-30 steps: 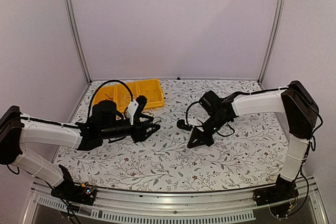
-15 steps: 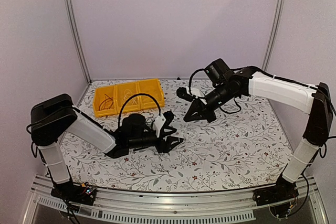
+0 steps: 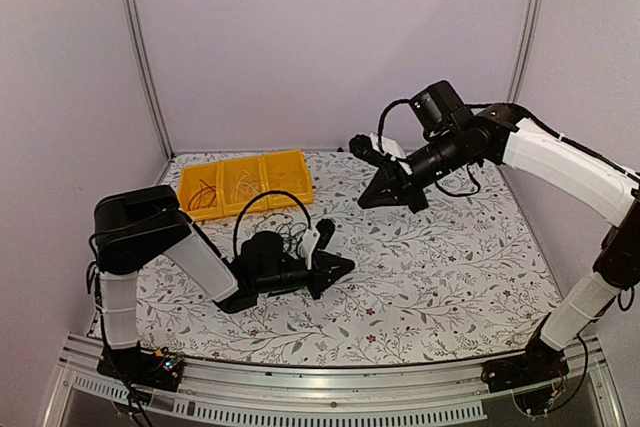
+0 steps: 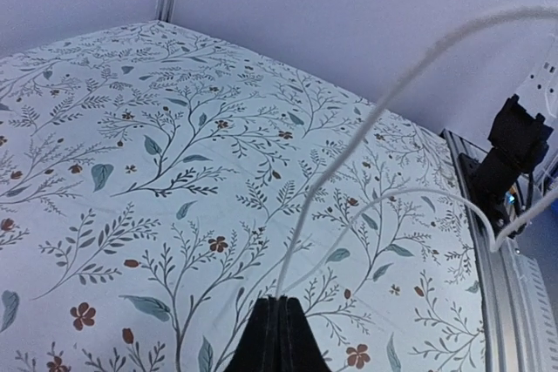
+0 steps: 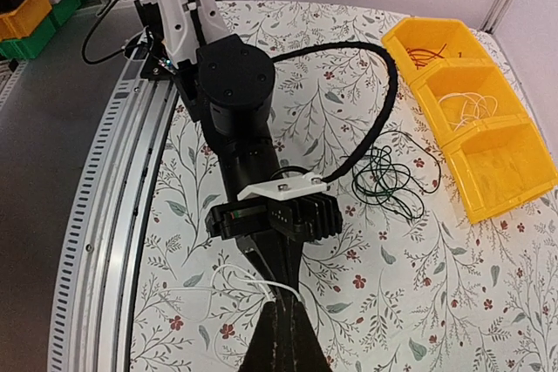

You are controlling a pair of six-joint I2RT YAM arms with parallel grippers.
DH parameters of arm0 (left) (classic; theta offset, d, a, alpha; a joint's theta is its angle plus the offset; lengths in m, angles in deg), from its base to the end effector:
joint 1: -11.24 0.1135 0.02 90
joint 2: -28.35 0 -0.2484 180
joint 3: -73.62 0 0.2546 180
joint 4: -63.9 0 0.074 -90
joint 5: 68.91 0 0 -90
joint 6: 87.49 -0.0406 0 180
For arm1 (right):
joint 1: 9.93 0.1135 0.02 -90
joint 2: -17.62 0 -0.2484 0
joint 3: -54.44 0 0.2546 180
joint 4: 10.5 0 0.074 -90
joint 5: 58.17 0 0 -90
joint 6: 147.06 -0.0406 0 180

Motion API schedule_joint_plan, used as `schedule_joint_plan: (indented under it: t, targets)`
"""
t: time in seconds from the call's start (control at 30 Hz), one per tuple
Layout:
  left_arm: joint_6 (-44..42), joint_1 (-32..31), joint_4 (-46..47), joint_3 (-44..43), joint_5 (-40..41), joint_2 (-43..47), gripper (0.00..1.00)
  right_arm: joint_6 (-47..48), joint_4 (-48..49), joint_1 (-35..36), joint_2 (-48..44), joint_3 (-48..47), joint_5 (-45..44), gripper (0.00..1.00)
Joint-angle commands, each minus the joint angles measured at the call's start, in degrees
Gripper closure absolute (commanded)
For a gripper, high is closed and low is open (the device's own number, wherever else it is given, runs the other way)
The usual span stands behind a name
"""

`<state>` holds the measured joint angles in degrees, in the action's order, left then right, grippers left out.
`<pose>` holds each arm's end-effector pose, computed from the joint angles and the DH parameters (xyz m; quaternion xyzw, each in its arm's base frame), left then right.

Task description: Untangle the cables

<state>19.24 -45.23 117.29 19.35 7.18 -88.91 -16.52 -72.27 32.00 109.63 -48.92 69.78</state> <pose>0.1914 -0.3065 0.0886 0.3312 0.6865 -0.4563 0.4592 0.2406 0.2497 0.3301 -0.6693 0.5966 0.3098 0.3164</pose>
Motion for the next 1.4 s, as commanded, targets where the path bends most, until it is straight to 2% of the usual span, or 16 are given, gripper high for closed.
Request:
schedule_joint_plan:
  t: [0.0,0.17,0.33,0.43,0.53,0.7,0.93,1.1,1.37]
  targets:
    - [1.2,-1.5,-1.6,2.1,5.7,4.2,1.00,-0.3,-0.2,-0.9,-3.0,-3.7,-0.6,1.00]
    - [1.8,-1.8,-7.6,3.8,10.6,7.7,1.00,-0.7,0.6,-2.4,-5.9,-9.6,-4.0,1.00]
    - [3.4,-2.2,-12.5,4.3,13.7,10.2,1.00,-1.7,6.1,-3.9,-10.4,-14.4,-11.0,1.00]
    - [4.2,-2.1,-13.6,4.4,15.3,11.4,1.00,-2.0,9.8,-4.7,-13.6,-15.3,-14.2,1.00]
    - [3.5,-2.1,-19.9,2.1,17.0,12.0,1.00,-1.4,12.2,-5.2,-15.6,-15.9,-18.7,1.00]
    - [2.4,-1.9,-23.1,2.8,18.7,12.2,1.00,-1.4,19.5,-7.0,-18.5,-12.5,-26.4,1.00]
    - [-0.4,-0.2,-32.2,5.0,19.0,13.8,1.00,-2.2,23.9,-10.1,-17.6,-12.3,-34.3,1.00]
    - [-0.3,1.6,-33.1,8.2,16.8,13.6,1.00,-3.7,25.0,-12.9,-15.7,-14.0,-35.0,1.00]
    - [-0.4,1.9,-34.0,10.3,18.5,12.1,1.00,-6.5,26.9,-15.7,-13.2,-15.1,-35.9,1.00]
